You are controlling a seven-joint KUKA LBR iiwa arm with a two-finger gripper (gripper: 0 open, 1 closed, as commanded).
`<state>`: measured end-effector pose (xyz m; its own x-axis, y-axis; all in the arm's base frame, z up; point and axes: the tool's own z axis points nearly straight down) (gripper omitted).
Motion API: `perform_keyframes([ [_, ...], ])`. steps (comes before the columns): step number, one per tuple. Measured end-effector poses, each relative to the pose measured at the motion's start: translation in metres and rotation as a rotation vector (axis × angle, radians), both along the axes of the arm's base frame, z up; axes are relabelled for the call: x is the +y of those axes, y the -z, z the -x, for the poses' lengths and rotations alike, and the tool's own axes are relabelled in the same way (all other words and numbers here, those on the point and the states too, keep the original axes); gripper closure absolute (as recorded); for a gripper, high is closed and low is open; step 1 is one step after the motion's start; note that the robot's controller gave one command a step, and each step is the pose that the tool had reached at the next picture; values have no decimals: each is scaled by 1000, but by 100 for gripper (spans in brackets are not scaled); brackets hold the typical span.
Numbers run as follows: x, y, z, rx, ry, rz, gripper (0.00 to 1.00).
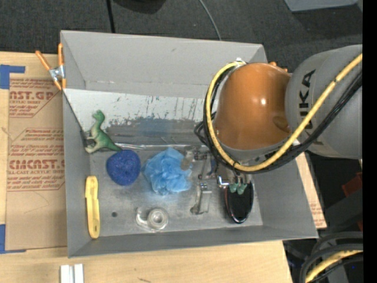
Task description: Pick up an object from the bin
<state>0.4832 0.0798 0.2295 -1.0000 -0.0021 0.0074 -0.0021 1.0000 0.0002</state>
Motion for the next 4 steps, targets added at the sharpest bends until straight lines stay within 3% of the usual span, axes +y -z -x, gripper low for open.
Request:
perform_keyframes([
  [1, 0, -4, -2, -8, 2, -1, 0],
  [2, 12, 34, -21, -15, -20, -2, 0],
  [3, 13, 67, -31, -3, 77, -1, 0],
  [4, 1, 87, -53, -14, 153, -3, 0],
])
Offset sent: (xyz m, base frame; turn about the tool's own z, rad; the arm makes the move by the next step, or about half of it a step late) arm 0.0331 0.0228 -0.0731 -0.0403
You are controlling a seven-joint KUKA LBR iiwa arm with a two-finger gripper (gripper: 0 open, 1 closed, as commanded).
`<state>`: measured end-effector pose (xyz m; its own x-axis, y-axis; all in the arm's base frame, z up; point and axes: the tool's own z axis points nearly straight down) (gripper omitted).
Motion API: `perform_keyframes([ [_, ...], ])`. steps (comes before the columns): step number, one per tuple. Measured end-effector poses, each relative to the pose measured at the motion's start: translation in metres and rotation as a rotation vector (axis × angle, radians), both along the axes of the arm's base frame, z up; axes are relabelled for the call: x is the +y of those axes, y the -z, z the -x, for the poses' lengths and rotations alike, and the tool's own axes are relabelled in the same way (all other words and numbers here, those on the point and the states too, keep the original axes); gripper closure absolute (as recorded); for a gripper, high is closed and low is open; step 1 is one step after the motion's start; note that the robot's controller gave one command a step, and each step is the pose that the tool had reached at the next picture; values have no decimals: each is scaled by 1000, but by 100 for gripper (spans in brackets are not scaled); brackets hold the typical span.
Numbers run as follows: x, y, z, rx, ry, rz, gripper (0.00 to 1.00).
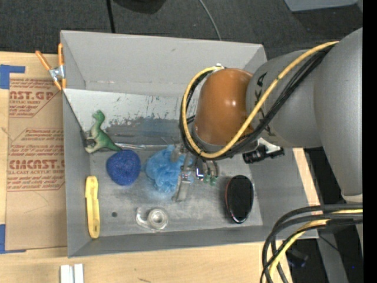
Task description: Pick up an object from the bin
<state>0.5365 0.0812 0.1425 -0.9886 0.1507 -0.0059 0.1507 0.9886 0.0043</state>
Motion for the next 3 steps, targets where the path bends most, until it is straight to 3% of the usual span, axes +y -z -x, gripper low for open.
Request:
perform_keyframes([
  [1, -5, 26, -9, 3, 0, 1, 0],
  [2, -6, 52, -15, -3, 139, -2, 100],
  [3, -6, 52, -15, -3, 139, -2, 100],
])
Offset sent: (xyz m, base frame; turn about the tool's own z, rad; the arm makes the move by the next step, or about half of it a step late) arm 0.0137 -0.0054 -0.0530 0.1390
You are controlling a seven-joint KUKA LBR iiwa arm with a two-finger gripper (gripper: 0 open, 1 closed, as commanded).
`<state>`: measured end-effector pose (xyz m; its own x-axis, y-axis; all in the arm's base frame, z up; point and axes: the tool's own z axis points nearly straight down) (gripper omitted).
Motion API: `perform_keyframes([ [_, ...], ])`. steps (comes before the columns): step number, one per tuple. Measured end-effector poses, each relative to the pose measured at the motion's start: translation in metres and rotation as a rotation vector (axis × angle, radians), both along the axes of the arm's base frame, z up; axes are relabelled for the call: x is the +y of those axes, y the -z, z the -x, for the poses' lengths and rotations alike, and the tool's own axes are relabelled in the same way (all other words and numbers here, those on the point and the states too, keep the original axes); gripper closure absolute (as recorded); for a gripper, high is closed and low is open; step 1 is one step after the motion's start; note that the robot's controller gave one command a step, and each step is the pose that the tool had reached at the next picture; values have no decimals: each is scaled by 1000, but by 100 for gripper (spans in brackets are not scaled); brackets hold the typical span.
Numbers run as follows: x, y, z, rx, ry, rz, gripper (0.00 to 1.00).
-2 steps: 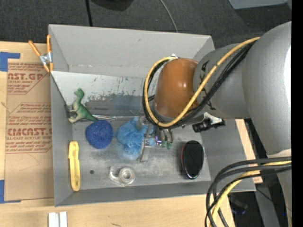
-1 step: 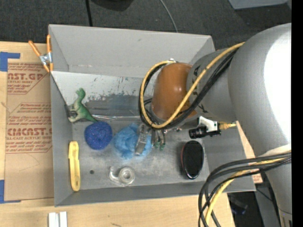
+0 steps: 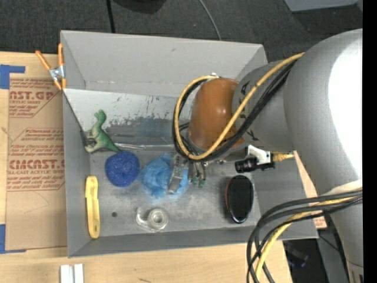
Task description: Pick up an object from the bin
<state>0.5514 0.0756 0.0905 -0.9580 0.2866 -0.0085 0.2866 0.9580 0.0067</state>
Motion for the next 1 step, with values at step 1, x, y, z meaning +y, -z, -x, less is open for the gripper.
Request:
perform_keyframes([
  [1, 4, -159, 5, -7, -17, -1, 100],
])
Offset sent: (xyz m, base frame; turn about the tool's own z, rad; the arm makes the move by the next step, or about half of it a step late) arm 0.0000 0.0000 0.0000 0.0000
